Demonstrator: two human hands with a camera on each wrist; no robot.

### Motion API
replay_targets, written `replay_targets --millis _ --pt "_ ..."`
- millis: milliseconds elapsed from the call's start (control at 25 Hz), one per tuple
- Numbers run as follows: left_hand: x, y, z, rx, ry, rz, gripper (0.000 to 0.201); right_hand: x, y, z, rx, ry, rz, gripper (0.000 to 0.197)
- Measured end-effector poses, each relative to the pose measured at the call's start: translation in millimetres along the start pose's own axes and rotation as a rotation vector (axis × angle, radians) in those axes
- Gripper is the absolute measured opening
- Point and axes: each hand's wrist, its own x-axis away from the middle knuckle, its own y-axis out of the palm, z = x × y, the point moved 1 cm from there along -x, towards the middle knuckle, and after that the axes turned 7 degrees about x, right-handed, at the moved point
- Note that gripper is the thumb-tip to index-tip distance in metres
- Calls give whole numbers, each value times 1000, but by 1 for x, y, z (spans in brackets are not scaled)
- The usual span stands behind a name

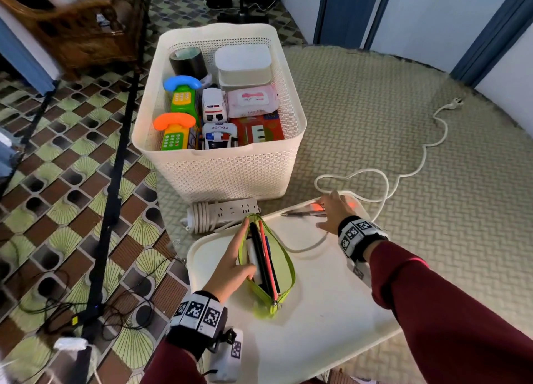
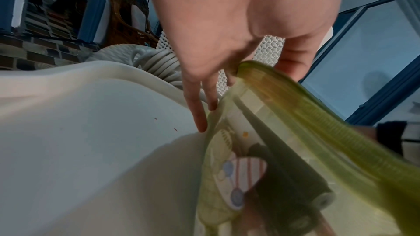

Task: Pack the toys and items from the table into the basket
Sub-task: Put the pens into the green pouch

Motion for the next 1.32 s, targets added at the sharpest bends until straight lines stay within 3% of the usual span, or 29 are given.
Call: replay_targets --millis 80,320,440,560,600,680,760,840,880,1000,1160,1320 --pt "-1 -2 -1 -2 0 0 99 -3 14 -2 -17 -4 13 55" --pt "-1 -2 0 -38 -8 11 99 14 18 -7 140 2 -34 25" --pt "1 -4 -1 -44 -2 7 100 27 3 -6 -209 4 39 21" --pt "4 -4 1 -39 -4 14 100 47 -22 -21 -705 -42 320 4" --pt "6 -3 2 -39 0 9 100 58 -31 -33 -839 -56 379 11" --pt "8 -1 2 -51 -1 9 100 80 -41 -60 -1102 -148 353 12" --pt "9 -1 1 -42 -19 0 101 96 -36 -81 -1247 -225 181 9" --pt "11 -3 -3 -33 -41 21 100 111 -18 -95 -1042 -242 0 17" --pt "11 -5 -4 -24 -50 34 99 118 -9 -99 -864 -239 -71 11" --pt "12 -7 -8 -15 -47 29 98 131 16 -104 -577 -260 -200 17" --pt "15 -10 -7 -1 -35 41 92 133 13 -103 -631 -217 -22 48" --pt "22 -9 -10 2 -14 74 86 131 15 -100 -643 -212 -52 54"
